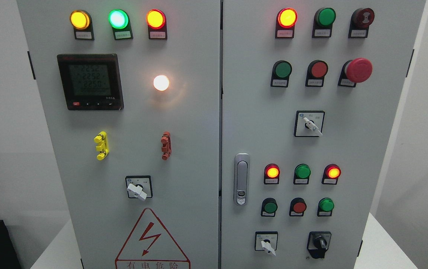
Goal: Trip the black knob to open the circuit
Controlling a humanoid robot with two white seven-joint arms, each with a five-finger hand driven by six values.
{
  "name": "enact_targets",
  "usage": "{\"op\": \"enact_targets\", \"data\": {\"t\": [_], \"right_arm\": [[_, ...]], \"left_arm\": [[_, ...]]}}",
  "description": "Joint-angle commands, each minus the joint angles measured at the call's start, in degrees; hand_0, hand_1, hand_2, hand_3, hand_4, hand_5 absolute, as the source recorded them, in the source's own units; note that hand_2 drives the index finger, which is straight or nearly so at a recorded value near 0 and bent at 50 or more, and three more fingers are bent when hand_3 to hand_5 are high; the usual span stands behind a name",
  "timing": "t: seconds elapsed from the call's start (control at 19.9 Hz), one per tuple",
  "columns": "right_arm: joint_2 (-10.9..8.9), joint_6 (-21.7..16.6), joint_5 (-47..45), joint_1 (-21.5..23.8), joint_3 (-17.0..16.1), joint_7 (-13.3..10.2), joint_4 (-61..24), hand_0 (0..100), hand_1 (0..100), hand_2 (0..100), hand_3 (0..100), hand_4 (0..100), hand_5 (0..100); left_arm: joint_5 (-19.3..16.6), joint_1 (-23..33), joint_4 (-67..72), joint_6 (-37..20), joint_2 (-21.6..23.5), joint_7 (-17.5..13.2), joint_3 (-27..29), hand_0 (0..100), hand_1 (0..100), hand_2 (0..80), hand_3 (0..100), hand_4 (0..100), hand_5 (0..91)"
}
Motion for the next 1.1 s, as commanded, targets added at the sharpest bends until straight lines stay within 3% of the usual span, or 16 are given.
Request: {"op": "enact_targets", "data": {"t": [0.0, 0.35, 0.7, 0.85, 1.05], "right_arm": [[0.34, -0.5, -0.3, 0.2, -0.4, -0.3, -2.1, 0, 18, 0, 0, 0, 0], [0.86, -0.5, -0.3, 3.0, -0.4, -0.5, -12.4, 0, 17, 0, 0, 0, 0], [0.69, -0.5, -0.7, 6.5, -0.4, -2.8, -25.5, 0, 15, 0, 0, 0, 0], [0.43, -0.6, -0.7, 7.7, -0.4, -4.4, -31.2, 0, 15, 0, 8, 0, 0], [0.34, -2.2, -0.7, 9.5, -0.2, -6.8, -38.7, 0, 15, 0, 17, 9, 0]], "left_arm": [[0.1, -0.1, 0.0, -0.1, 0.0, 0.0, 0.1, 12, 39, 0.0, 0, 0, 0.0], [0.1, -0.2, 0.0, 0.0, -0.1, 0.0, 0.1, 12, 39, 0.0, 0, 0, 0.0], [0.1, -0.1, 0.0, -0.1, -0.1, 0.0, 0.1, 12, 39, 0.0, 0, 0, 0.0], [0.1, -0.1, 0.0, 0.0, -0.1, 0.0, 0.1, 12, 39, 0.0, 0, 0, 0.0], [0.1, -0.1, 0.0, -0.1, -0.1, 0.0, 0.1, 12, 39, 0.0, 0, 0, 0.0]]}}
